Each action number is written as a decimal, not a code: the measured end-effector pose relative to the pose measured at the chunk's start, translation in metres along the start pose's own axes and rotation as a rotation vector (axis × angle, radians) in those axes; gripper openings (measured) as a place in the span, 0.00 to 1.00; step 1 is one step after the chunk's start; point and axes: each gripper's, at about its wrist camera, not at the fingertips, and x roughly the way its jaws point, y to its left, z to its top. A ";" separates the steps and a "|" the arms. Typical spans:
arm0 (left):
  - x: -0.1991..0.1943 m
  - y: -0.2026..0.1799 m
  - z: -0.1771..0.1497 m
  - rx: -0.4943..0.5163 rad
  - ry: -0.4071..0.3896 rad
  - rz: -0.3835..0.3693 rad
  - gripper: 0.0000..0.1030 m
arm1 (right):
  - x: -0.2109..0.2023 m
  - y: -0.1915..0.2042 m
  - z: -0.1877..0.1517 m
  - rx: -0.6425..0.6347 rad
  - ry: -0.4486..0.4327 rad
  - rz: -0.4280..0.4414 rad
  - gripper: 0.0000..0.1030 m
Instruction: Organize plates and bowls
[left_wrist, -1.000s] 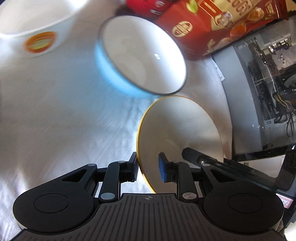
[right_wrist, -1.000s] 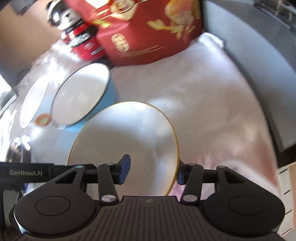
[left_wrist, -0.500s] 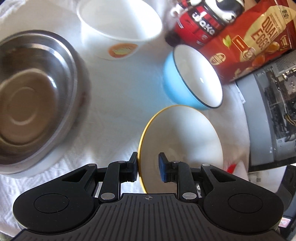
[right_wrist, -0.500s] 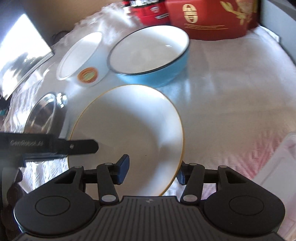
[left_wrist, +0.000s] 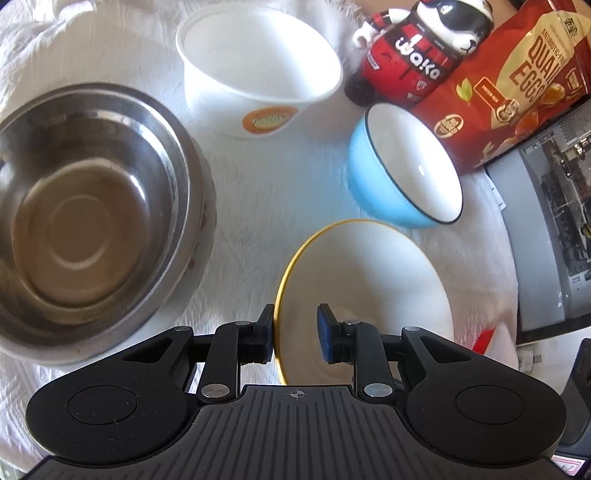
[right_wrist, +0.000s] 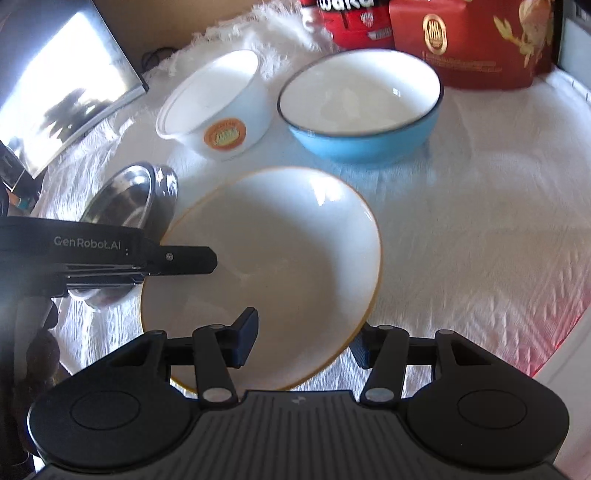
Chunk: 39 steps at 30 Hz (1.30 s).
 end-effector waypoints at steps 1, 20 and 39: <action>0.000 0.000 -0.001 0.003 -0.005 -0.002 0.25 | -0.001 -0.003 -0.003 0.004 0.007 0.004 0.51; 0.000 -0.007 -0.006 0.092 -0.040 0.045 0.25 | -0.007 -0.012 0.017 0.028 -0.081 -0.020 0.48; 0.002 -0.018 0.014 0.115 -0.103 0.041 0.25 | -0.006 -0.012 0.025 0.002 -0.127 -0.024 0.48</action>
